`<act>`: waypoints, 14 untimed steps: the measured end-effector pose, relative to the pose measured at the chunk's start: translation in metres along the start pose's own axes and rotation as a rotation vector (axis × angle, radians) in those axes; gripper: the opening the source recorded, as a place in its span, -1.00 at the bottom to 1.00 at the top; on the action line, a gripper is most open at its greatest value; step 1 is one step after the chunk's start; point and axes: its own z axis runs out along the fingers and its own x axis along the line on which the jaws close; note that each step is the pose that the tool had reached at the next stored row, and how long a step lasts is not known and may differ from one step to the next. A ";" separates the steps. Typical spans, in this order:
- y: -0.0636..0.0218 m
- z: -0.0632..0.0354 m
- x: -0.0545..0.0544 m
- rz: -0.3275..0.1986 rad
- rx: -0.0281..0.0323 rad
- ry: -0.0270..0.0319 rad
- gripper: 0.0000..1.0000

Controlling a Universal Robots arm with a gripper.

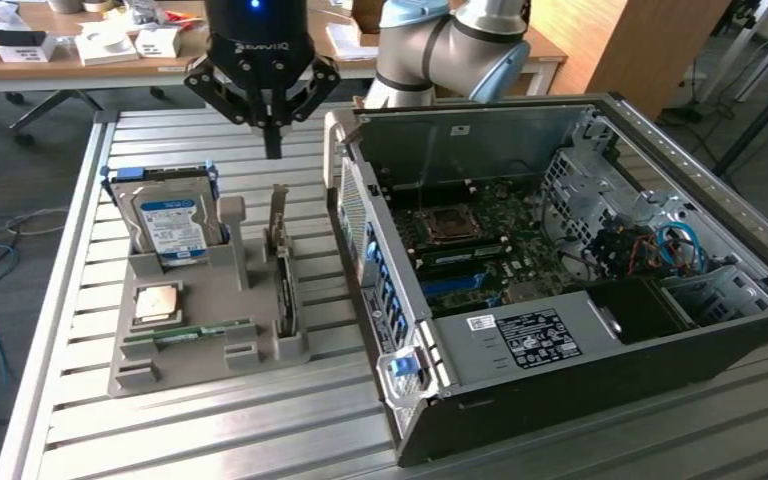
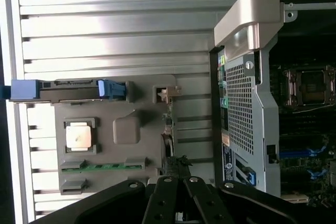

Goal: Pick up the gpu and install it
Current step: 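Reach for the gpu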

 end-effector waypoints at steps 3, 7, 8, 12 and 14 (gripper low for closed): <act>-0.0003 0.0000 0.003 0.000 0.0000 0.0000 -0.79; -0.0003 -0.0001 0.004 0.000 0.0001 0.0001 -0.79; -0.0003 -0.0001 0.004 0.000 0.0001 0.0001 -0.79; -0.0003 0.0000 0.004 0.000 0.0000 0.0001 -0.79; -0.0009 -0.0001 0.004 0.000 0.0000 0.0001 -0.79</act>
